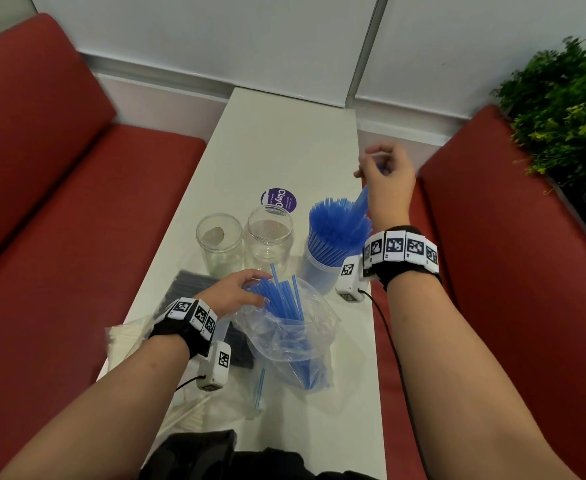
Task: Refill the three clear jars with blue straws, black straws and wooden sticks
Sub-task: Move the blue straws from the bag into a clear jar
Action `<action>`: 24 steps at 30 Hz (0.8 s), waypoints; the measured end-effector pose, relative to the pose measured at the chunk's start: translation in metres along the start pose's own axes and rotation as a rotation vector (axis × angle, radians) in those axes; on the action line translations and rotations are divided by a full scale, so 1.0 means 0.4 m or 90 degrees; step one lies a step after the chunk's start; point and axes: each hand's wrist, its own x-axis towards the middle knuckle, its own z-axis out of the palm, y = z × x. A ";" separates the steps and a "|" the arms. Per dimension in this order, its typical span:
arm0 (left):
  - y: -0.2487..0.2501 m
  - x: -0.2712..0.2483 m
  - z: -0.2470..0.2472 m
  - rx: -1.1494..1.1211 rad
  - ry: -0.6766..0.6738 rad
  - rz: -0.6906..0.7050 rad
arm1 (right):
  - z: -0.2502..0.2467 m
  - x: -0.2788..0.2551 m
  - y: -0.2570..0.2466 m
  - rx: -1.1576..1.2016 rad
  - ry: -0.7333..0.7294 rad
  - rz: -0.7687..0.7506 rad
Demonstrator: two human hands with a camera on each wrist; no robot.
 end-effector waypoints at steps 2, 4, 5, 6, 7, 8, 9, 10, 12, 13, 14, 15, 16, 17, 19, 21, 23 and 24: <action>0.000 0.004 0.005 -0.003 -0.003 0.000 | 0.002 0.012 -0.018 -0.044 -0.022 -0.049; 0.002 0.007 0.010 -0.006 -0.007 0.001 | 0.006 0.007 -0.011 -0.186 -0.059 -0.089; 0.004 0.007 0.013 -0.008 -0.009 -0.001 | 0.008 -0.003 0.004 -0.274 -0.082 -0.097; 0.006 0.007 0.016 -0.010 -0.009 -0.003 | 0.009 -0.015 0.028 -0.357 -0.108 -0.084; 0.007 0.008 0.018 -0.012 -0.009 -0.002 | 0.012 -0.029 0.055 -0.425 -0.152 -0.057; 0.008 0.009 0.020 -0.012 -0.007 0.000 | 0.017 -0.046 0.080 -0.480 -0.208 -0.021; 0.010 0.010 0.021 -0.009 -0.006 0.002 | 0.022 -0.065 0.102 -0.526 -0.261 0.006; 0.010 0.010 0.022 -0.008 -0.006 0.003 | 0.028 -0.085 0.122 -0.575 -0.308 0.019; 0.009 0.011 0.022 -0.010 -0.007 0.003 | 0.034 -0.116 0.154 -0.685 -0.377 0.014; 0.008 0.012 0.023 -0.011 -0.009 0.003 | 0.035 -0.123 0.161 -0.726 -0.399 0.009; 0.007 0.012 0.024 -0.012 -0.010 0.003 | 0.034 -0.124 0.162 -0.740 -0.411 0.012; 0.007 0.012 0.024 -0.014 -0.010 0.002 | 0.034 -0.119 0.156 -0.724 -0.410 0.026; 0.007 0.012 0.023 -0.017 -0.009 0.002 | 0.033 -0.110 0.145 -0.693 -0.389 0.038; 0.007 0.011 0.024 -0.019 -0.008 0.001 | 0.031 -0.098 0.135 -0.669 -0.351 0.039; 0.007 0.010 0.025 -0.018 -0.009 0.001 | 0.027 -0.076 0.121 -0.669 -0.273 0.020; 0.009 0.007 0.026 -0.014 -0.007 0.003 | 0.027 -0.077 0.119 -0.692 -0.258 0.029; 0.009 0.006 0.029 -0.016 -0.004 0.005 | 0.029 -0.098 0.136 -0.729 -0.314 0.054; 0.009 0.006 0.030 -0.018 -0.004 0.007 | 0.029 -0.109 0.147 -0.743 -0.352 0.060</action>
